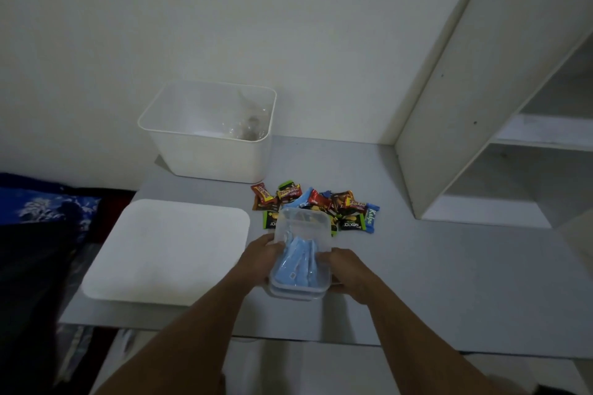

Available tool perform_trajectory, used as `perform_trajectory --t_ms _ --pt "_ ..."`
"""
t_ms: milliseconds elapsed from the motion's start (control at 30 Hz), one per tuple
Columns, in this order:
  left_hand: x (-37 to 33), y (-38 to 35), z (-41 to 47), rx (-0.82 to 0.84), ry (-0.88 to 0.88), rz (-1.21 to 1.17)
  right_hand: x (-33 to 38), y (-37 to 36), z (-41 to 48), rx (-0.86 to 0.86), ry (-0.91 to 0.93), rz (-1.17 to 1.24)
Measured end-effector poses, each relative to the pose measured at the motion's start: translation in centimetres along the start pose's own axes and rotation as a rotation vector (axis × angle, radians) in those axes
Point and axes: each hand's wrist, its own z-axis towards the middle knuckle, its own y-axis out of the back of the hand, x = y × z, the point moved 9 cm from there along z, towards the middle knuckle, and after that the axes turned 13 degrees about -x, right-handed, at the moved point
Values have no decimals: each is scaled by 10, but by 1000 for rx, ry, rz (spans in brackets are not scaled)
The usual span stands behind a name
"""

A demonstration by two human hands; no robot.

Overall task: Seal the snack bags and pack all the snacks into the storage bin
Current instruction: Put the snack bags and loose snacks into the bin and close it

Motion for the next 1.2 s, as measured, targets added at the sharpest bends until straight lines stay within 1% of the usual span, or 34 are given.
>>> perform_trajectory --t_ms 167,300,400,467,533,667,800,867,967,1067,1200 --pt "-32 11 -5 27 -81 -8 33 7 -13 61 85 37" --pt "-73 35 -9 -32 -125 -34 82 16 -30 53 174 56" --pt "-102 60 -13 -68 -92 -52 126 21 -46 36 243 50" --pt "-124 80 -16 -87 -72 -105 159 21 -58 33 286 62" --pt "-149 103 -17 -117 -102 -160 194 19 -71 45 337 51" --pt "-199 149 -14 -146 -164 -186 260 4 -97 85 422 2" --pt "-240 197 -8 -152 -222 -184 319 -23 -109 88 498 -1" --pt "-255 220 0 -149 -243 -168 344 -43 -113 113 532 22" --pt "-274 255 19 -160 -282 -127 379 -78 -111 133 584 -12" --pt "-290 284 45 -160 -313 -106 409 -111 -94 134 581 1" --pt "-303 309 94 -126 -314 -85 438 -148 -56 110 529 21"
